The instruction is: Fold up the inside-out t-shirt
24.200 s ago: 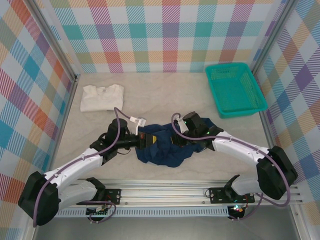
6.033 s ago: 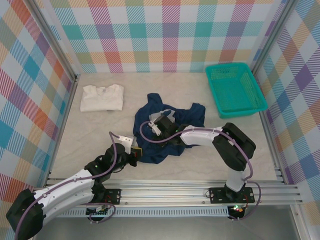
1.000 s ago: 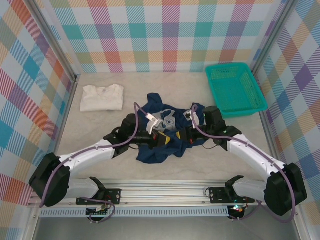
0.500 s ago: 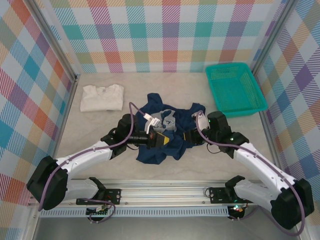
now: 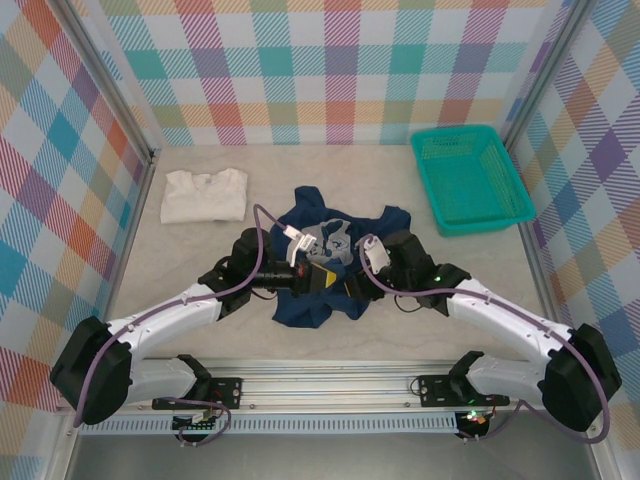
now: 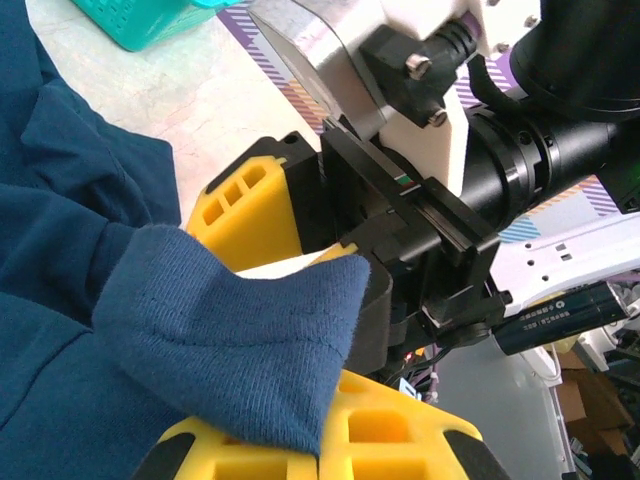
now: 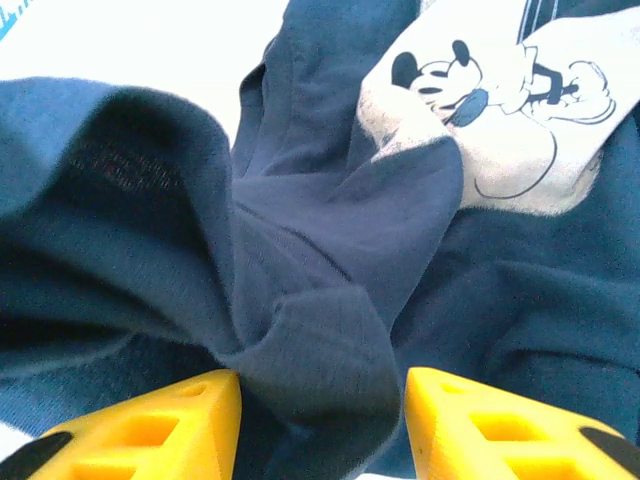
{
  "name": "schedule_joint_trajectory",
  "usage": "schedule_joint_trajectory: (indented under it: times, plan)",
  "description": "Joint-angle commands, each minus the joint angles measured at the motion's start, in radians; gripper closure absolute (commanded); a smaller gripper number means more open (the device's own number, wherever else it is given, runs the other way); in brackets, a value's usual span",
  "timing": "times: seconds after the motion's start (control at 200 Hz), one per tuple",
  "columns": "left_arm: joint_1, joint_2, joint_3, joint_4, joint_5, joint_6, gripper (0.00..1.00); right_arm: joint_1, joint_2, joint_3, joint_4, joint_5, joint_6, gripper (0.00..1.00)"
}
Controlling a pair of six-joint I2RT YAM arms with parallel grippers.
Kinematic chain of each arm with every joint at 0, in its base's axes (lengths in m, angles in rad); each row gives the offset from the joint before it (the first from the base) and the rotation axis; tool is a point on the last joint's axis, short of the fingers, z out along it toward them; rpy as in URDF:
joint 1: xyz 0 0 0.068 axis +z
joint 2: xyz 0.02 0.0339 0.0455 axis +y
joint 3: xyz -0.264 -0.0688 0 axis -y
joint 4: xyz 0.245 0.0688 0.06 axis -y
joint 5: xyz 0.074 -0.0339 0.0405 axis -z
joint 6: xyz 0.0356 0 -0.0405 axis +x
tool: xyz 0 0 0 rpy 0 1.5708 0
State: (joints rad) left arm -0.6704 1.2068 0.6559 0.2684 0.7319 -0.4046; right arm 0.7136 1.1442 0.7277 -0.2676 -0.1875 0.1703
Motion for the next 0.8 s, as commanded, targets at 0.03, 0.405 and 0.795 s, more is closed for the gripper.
schedule_joint_trajectory:
  times: [0.03, 0.405, 0.795]
  plan:
    - [0.01, -0.015, -0.007, 0.014, 0.003, 0.003, 1.0, 0.009, 0.036, 0.055, 0.049, 0.02, -0.02, 0.57]
    - [0.025, -0.042, -0.032, -0.028, -0.059, 0.014, 1.0, 0.009, -0.007, 0.058, -0.023, 0.086, -0.044, 0.97]
    - [0.088, -0.138, -0.175, -0.119, -0.302, 0.005, 1.0, -0.043, -0.175, -0.069, 0.091, -0.128, -0.027, 0.94]
